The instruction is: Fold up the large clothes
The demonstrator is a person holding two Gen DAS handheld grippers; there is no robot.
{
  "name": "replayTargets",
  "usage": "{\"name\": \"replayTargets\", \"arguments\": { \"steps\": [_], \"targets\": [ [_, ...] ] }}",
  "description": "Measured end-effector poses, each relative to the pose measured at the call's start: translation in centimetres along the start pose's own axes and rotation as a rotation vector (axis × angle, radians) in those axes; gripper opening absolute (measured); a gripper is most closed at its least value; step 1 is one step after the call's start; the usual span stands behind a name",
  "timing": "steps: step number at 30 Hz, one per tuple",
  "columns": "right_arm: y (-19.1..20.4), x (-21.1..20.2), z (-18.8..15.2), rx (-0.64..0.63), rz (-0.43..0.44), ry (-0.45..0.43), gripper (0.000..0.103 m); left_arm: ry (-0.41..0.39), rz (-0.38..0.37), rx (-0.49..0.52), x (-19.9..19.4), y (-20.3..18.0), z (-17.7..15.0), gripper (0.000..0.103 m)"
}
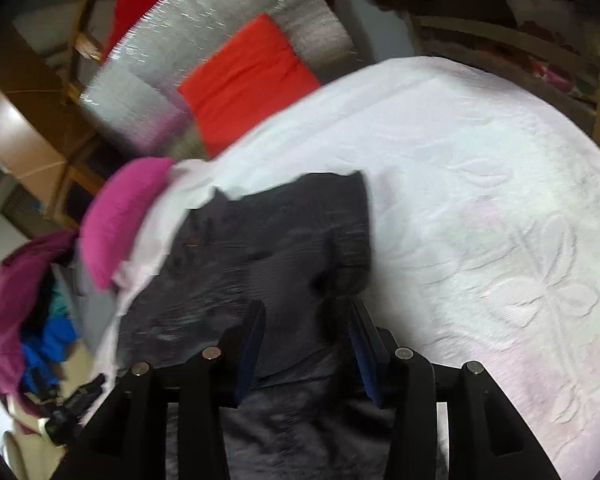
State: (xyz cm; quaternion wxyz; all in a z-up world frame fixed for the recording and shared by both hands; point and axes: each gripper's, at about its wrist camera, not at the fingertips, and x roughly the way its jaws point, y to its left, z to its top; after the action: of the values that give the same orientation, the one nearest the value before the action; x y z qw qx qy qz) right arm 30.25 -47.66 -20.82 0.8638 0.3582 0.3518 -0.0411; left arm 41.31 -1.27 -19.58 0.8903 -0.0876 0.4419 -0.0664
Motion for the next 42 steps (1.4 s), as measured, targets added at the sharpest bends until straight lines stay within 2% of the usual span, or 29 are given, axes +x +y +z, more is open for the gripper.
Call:
{"name": "replayTargets", "arguments": {
  "steps": [2,6,9,14,20,25,26,27,31,36,40,42],
  "targets": [
    [0.9,-0.3,-0.7,-0.006,0.066,0.019,0.046,0.000,-0.022,0.011,-0.5,-0.7,-0.5,0.067],
    [2.3,1.2,-2.8,0.036,0.174,0.125,0.046,0.042,-0.091,0.025,-0.5,-2.3,-1.7,0.067],
    [3.0,3.3,-4.8,0.090,0.188,0.213,0.046,0.087,-0.121,0.019,0.1,-3.1,-2.6,0.067],
    [2.9,6.3,-5.9,0.181,0.168,0.253,0.046,0.159,-0.186,-0.036,1.6,-3.5,-3.3,0.067],
    [2.3,8.3,-5.4,0.282,0.185,0.201,0.046,0.183,-0.259,-0.109,3.1,-2.9,-2.7,0.067],
    [0.6,8.9,-5.3,0.395,0.225,0.177,0.046,0.211,-0.283,-0.183,4.2,-1.7,-2.7,0.067],
    [0.6,9.0,-5.3,0.396,0.228,0.171,0.043,0.209,-0.288,-0.194,4.2,-1.4,-2.6,0.067],
    [0.7,9.0,-5.2,0.389,0.220,0.164,0.031,0.200,-0.285,-0.203,4.2,-1.2,-2.6,0.066],
    [1.0,8.5,-5.2,0.353,0.176,0.140,0.018,0.185,-0.262,-0.210,4.1,-0.7,-2.6,0.052],
    [3.8,5.8,-4.6,0.198,0.131,0.052,0.015,0.169,-0.245,-0.202,3.7,-0.6,-2.5,0.038],
    [5.3,3.1,-4.9,0.125,0.129,0.006,0.015,0.160,-0.254,-0.201,3.1,-0.2,-2.4,0.037],
    [5.2,2.7,-5.4,0.104,0.103,0.014,0.015,0.169,-0.226,-0.181,3.4,-0.4,-2.4,0.037]
  ]
}}
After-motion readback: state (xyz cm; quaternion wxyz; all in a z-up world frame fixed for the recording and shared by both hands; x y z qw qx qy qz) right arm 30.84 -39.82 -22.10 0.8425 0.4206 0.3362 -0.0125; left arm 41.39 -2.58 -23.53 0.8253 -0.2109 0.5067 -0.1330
